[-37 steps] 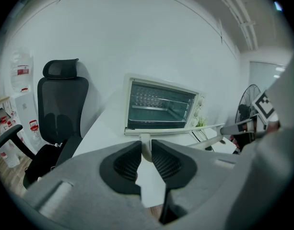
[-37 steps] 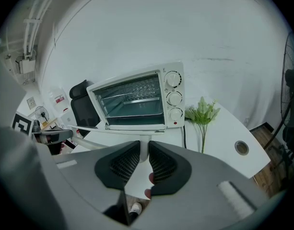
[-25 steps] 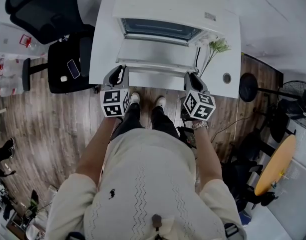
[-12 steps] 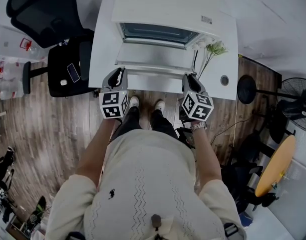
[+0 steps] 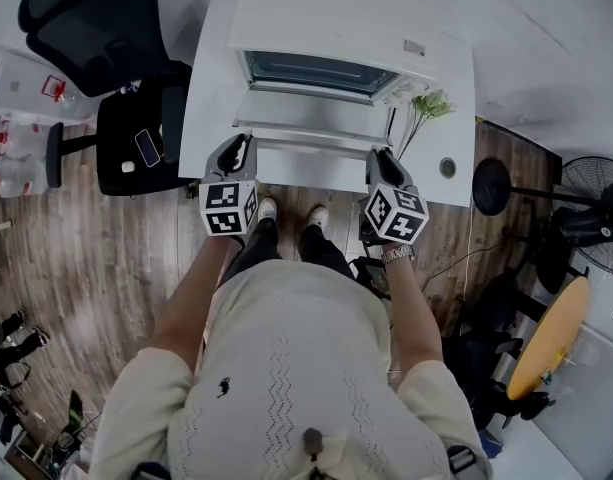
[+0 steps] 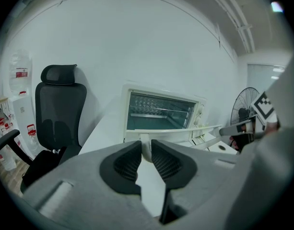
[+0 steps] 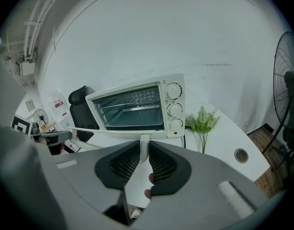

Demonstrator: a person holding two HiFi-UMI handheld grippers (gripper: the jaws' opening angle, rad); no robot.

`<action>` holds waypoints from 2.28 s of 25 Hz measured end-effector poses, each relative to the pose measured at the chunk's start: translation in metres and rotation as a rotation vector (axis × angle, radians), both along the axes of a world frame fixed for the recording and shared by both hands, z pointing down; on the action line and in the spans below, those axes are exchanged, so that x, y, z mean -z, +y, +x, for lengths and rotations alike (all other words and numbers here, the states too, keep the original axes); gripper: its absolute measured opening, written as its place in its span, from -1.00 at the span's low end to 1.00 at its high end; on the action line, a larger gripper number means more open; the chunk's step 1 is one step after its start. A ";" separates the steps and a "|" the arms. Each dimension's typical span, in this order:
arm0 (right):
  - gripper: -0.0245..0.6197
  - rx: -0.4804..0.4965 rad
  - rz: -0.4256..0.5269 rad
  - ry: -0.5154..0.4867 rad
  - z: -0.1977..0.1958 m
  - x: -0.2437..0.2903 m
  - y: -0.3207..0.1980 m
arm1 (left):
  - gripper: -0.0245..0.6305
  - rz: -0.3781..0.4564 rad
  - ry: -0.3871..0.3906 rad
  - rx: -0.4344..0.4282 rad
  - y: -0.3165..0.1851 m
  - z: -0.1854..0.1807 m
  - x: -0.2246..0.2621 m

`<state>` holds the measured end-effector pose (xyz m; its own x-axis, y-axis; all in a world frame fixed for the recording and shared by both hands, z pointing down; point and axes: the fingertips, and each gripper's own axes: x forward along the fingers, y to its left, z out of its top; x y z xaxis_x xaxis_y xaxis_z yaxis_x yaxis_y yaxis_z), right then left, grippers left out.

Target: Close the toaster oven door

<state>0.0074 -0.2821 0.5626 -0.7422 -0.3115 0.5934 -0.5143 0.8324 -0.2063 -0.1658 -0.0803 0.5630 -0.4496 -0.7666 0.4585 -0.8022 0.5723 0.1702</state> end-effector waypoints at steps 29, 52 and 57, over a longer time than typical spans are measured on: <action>-0.68 0.013 0.019 -0.015 -0.023 0.026 -0.020 | -0.72 0.053 -0.029 -0.002 -0.019 -0.022 0.028; -0.68 0.018 0.046 -0.024 -0.043 0.043 -0.037 | -0.72 0.072 -0.051 -0.003 -0.037 -0.042 0.045; -0.68 0.016 0.054 -0.025 -0.048 0.047 -0.042 | -0.72 0.068 -0.065 -0.008 -0.042 -0.046 0.050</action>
<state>-0.0406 -0.3238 0.5152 -0.7621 -0.3300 0.5571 -0.4957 0.8509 -0.1741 -0.2122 -0.1222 0.5132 -0.4700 -0.7989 0.3753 -0.8176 0.5543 0.1559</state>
